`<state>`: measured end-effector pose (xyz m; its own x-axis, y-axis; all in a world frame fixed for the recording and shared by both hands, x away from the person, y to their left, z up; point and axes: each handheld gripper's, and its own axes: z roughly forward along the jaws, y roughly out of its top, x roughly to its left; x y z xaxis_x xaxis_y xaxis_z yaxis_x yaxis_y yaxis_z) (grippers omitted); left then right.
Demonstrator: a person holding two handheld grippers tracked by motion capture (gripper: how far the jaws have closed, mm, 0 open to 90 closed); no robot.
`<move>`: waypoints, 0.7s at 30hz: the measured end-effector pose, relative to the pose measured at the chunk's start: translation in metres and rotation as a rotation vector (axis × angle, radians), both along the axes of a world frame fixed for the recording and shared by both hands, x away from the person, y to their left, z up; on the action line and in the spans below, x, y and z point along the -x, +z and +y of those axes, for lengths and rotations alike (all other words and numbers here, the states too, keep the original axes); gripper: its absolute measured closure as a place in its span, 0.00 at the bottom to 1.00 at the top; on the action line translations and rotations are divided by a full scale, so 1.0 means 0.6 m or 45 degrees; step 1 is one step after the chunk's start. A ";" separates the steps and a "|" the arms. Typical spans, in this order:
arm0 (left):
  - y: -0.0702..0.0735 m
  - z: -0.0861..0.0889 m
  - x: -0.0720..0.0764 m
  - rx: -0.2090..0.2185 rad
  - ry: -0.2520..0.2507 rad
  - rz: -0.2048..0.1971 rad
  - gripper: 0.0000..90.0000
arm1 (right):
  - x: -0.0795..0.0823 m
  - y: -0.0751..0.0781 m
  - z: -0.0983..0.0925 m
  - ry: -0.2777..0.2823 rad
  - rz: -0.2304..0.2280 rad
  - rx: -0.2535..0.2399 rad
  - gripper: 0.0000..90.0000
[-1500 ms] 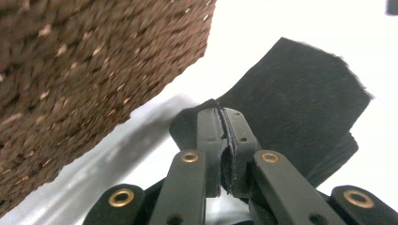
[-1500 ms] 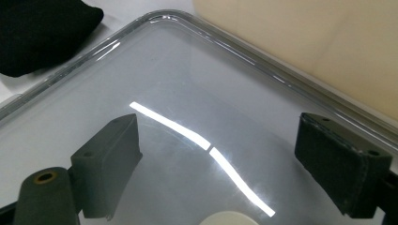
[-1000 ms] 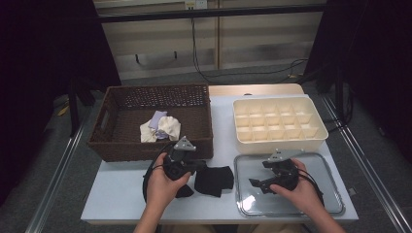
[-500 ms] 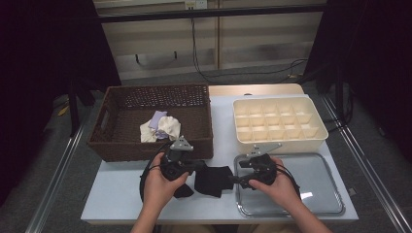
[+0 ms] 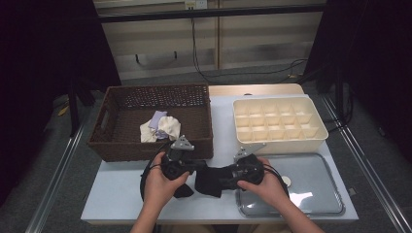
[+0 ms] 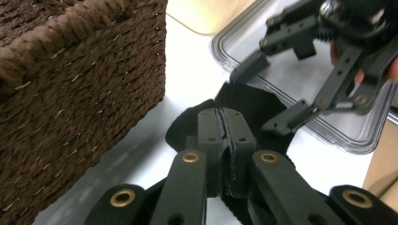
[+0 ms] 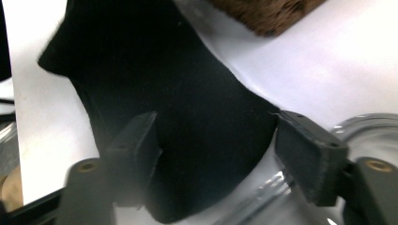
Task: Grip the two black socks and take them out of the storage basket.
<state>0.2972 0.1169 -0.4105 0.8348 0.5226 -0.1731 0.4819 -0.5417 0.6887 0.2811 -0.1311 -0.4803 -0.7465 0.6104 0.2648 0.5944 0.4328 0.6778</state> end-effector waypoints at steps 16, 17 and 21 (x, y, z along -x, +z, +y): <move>0.013 0.003 -0.010 0.034 0.022 -0.039 0.97 | -0.004 0.021 -0.023 -0.035 -0.080 -0.035 0.93; 0.018 0.004 -0.011 0.034 0.022 -0.043 0.97 | -0.006 0.028 -0.029 -0.053 -0.105 -0.045 0.93; 0.021 0.008 -0.011 0.061 0.032 -0.056 0.97 | -0.012 0.050 -0.051 -0.088 -0.178 -0.082 0.93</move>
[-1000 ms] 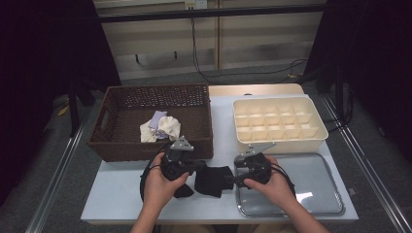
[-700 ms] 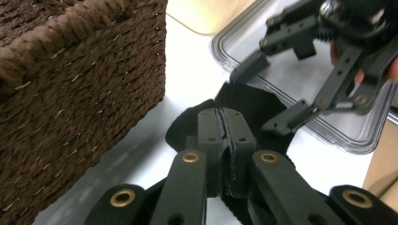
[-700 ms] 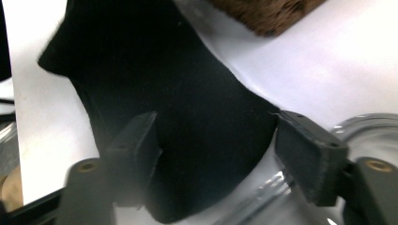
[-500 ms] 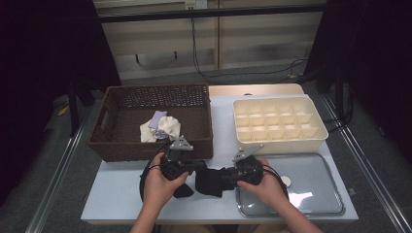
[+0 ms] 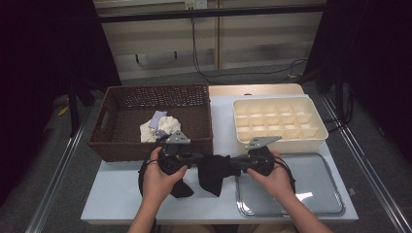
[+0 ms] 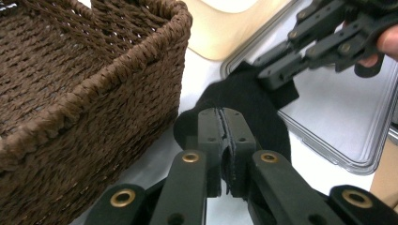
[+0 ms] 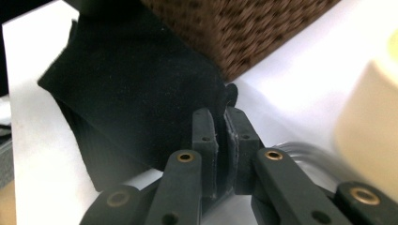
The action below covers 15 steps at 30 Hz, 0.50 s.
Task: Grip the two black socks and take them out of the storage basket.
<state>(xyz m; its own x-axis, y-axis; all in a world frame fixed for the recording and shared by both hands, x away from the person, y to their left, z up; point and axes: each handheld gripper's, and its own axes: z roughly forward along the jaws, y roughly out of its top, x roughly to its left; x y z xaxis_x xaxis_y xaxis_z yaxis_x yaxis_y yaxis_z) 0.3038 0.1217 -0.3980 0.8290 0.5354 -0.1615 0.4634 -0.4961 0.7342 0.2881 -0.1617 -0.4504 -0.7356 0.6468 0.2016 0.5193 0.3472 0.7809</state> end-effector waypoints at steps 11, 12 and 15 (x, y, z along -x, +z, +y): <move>-0.044 -0.020 0.030 -0.047 -0.080 0.064 0.97 | 0.024 -0.031 -0.021 0.001 0.015 0.028 0.91; -0.047 -0.022 0.031 -0.053 -0.083 0.065 0.97 | 0.026 -0.031 -0.024 -0.009 0.022 0.026 0.91; -0.057 -0.037 0.039 -0.073 -0.114 0.088 0.97 | 0.030 -0.033 -0.037 -0.021 0.008 0.029 0.91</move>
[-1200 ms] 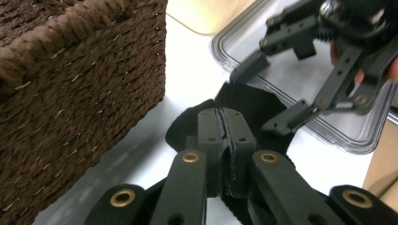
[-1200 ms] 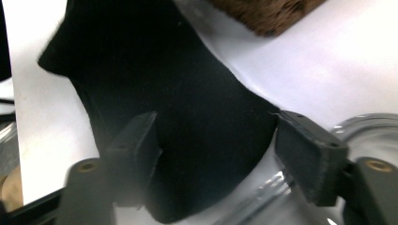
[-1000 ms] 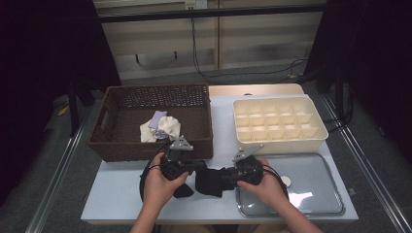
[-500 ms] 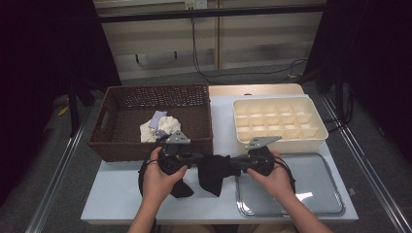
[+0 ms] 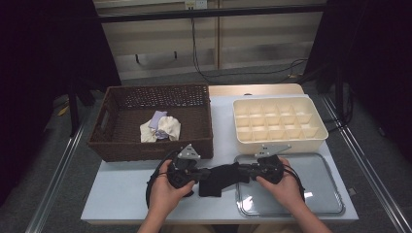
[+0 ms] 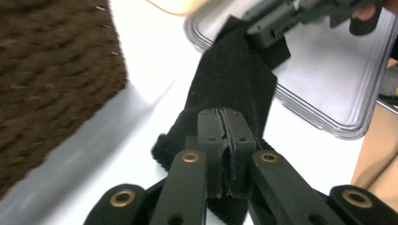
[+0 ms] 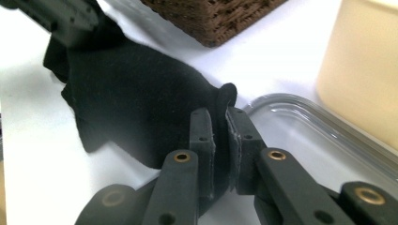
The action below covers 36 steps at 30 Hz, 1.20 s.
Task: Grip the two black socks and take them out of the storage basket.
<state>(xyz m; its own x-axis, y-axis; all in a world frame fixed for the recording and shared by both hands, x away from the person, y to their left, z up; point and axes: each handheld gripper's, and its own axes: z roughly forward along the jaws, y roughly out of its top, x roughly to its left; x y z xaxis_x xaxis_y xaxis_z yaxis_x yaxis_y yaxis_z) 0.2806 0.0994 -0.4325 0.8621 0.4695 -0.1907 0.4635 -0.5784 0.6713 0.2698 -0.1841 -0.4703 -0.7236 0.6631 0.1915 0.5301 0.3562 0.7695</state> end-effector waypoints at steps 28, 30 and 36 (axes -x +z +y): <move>-0.013 -0.017 -0.002 -0.012 -0.019 0.024 0.97 | 0.029 -0.001 0.061 0.201 0.072 -0.005 0.86; -0.010 -0.016 -0.005 -0.006 -0.020 0.022 0.97 | 0.028 -0.006 0.068 0.227 0.076 0.030 0.88; 0.001 -0.019 -0.014 0.012 -0.012 0.000 0.97 | 0.023 -0.007 0.069 0.240 0.097 0.014 0.88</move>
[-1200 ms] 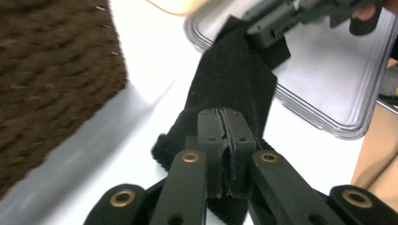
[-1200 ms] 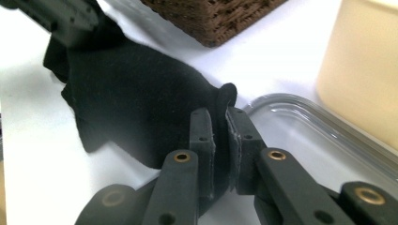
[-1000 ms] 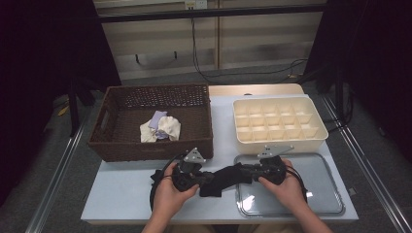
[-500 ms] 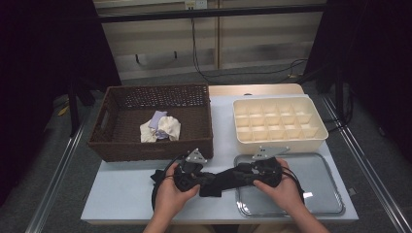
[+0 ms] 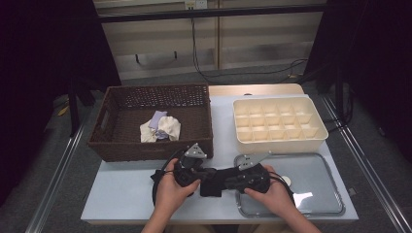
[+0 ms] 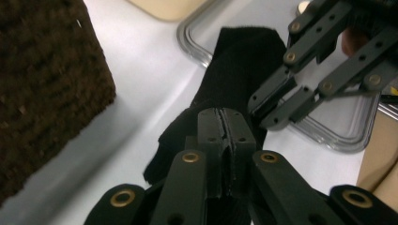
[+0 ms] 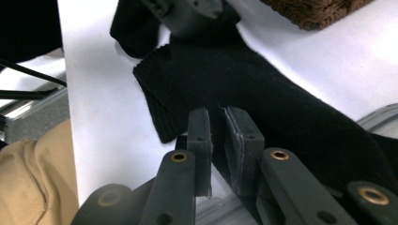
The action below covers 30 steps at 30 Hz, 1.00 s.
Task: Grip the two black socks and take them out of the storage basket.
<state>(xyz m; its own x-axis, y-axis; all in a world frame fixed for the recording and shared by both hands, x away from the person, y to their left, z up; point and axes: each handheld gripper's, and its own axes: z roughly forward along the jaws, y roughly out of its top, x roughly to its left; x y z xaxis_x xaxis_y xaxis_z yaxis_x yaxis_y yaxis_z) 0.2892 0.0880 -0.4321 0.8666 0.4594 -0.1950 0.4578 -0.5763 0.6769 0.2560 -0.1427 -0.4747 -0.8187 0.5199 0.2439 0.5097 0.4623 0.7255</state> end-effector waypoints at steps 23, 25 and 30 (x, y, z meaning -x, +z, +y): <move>-0.033 -0.021 0.045 -0.086 -0.080 0.024 0.96 | -0.011 0.021 -0.020 -0.175 -0.102 -0.021 0.64; -0.035 -0.021 0.046 -0.088 -0.080 0.031 0.96 | -0.012 0.018 -0.013 -0.167 -0.111 -0.011 0.61; -0.038 -0.019 0.045 -0.078 -0.081 0.028 0.95 | -0.014 0.001 -0.002 -0.158 -0.074 0.026 0.61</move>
<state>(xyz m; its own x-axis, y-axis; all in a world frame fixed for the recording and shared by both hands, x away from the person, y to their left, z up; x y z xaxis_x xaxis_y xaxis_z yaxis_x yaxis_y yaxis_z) 0.2622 0.0765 -0.4551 0.8902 0.4153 -0.1872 0.4332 -0.6447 0.6299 0.2645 -0.1440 -0.4742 -0.7603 0.6223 0.1865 0.5215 0.4135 0.7464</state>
